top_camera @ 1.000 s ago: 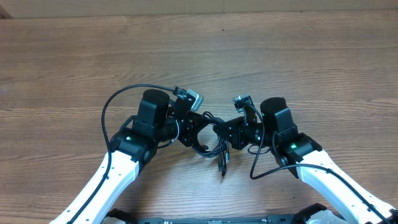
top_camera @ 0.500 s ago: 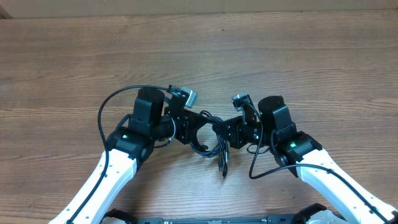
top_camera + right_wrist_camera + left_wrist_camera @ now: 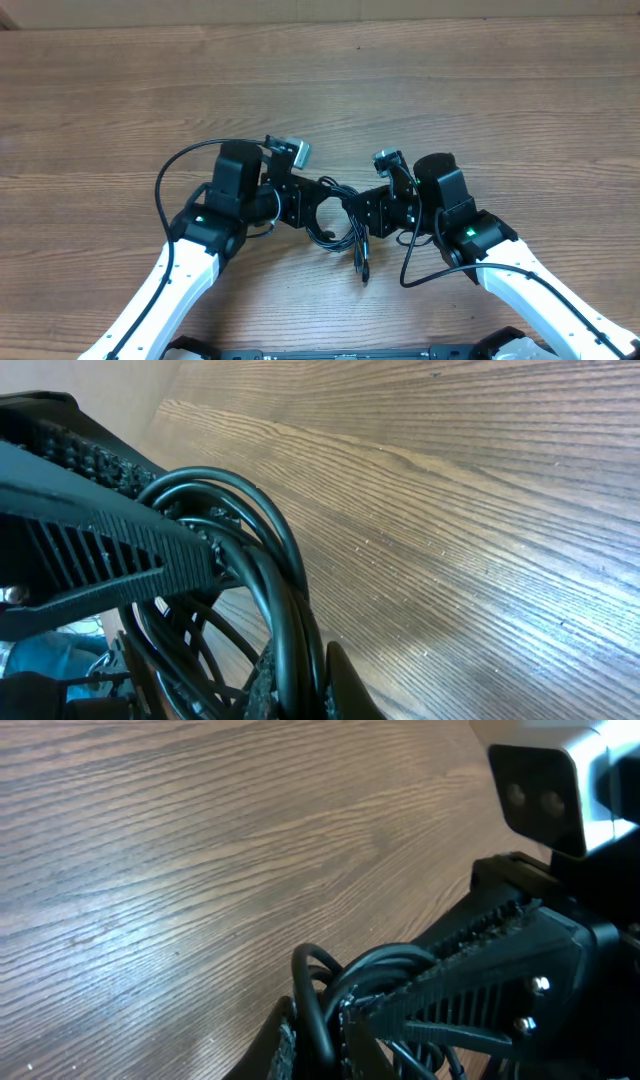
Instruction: Untangle cables
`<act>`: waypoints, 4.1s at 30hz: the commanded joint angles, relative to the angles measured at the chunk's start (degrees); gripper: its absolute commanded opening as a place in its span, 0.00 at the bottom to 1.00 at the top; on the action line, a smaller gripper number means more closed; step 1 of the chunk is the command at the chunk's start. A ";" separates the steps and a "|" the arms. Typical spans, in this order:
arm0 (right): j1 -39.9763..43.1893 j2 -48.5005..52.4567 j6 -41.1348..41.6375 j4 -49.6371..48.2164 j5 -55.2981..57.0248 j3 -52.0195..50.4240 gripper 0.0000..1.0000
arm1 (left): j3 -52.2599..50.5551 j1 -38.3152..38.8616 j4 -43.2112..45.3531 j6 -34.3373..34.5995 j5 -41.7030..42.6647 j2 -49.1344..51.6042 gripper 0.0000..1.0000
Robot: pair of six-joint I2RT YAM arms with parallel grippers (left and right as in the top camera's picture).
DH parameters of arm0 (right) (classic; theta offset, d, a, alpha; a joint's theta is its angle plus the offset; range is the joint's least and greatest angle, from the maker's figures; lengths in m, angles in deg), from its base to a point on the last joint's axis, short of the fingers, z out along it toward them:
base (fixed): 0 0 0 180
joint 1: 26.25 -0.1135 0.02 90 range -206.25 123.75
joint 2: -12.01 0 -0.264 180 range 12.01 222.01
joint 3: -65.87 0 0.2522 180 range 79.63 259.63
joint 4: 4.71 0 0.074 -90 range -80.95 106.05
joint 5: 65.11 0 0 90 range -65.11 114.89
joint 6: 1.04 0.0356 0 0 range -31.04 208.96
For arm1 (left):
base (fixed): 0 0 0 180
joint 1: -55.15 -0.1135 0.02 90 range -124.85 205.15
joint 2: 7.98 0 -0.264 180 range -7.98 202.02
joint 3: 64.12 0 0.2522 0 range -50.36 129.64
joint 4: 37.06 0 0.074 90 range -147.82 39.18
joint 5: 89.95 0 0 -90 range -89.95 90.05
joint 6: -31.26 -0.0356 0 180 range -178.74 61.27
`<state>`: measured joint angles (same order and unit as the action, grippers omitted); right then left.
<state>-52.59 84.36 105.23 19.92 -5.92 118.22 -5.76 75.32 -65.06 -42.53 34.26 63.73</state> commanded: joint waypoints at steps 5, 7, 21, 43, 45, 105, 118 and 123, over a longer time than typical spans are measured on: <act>1.68 -0.02 0.00 3.21 8.92 -2.14 0.07 | 0.90 -5.68 0.70 8.26 -20.02 -0.68 0.04; 1.68 -0.02 0.00 3.21 8.92 -2.14 0.07 | 0.90 -5.68 0.72 10.23 -22.69 -0.68 0.04; 1.68 -0.02 0.46 2.97 8.90 -2.14 0.17 | 0.90 -5.62 0.76 3.52 -15.32 -0.68 0.04; 1.88 -0.15 -0.96 -4.48 1.70 -2.08 0.61 | 0.90 -5.53 0.57 -29.99 4.81 -0.68 0.04; 2.64 -0.44 -2.64 -5.88 -3.21 -2.08 0.69 | 0.90 -5.53 0.57 -29.99 4.79 -0.68 0.04; 6.32 7.34 -11.63 -8.66 -27.78 -2.14 0.04 | 0.90 -5.49 11.45 -8.41 2.73 -0.68 0.08; 6.32 7.34 -11.61 -8.15 -26.91 -2.14 0.04 | 0.90 -5.33 8.48 -13.31 15.61 -0.66 0.53; 6.32 7.34 -11.61 -7.54 -26.91 -2.14 0.04 | 0.90 -3.28 3.34 -14.97 6.45 -0.09 0.45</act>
<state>-46.15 91.69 93.82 12.43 -31.87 116.26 -5.93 70.68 -61.39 -54.90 44.84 63.70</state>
